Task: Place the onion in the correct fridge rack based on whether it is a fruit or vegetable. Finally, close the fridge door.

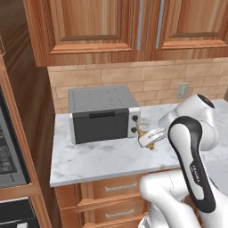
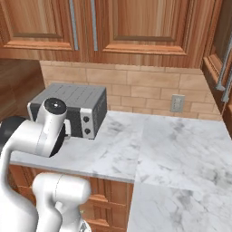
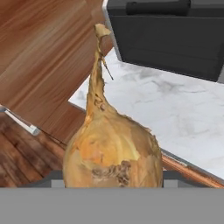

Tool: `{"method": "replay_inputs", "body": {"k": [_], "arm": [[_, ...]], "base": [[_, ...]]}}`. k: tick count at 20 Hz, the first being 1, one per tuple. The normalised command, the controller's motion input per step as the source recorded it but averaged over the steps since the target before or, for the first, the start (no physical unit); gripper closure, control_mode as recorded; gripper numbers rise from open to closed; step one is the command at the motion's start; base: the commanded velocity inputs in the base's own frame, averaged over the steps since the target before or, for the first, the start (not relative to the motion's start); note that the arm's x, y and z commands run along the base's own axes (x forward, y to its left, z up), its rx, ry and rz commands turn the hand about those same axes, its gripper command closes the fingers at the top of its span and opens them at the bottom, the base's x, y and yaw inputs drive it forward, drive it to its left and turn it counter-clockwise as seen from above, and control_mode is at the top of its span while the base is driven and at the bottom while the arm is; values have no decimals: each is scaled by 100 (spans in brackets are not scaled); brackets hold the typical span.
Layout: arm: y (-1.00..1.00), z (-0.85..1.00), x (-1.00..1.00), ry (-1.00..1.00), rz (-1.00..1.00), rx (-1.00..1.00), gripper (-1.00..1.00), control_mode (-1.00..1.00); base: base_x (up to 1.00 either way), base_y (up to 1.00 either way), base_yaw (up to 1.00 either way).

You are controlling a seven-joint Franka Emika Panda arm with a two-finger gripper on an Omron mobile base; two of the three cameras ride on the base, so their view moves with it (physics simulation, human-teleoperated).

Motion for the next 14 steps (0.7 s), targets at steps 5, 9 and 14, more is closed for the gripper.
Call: {"method": "replay_inputs", "body": {"k": [5,9,14], "arm": [[0,0,0,0,0,0,100,100],[0,0,0,0,0,0,100,100],[0,0,0,0,0,0,100,100]], "base": [[-63,11,2],[-59,9,6],[-57,10,24]]}}
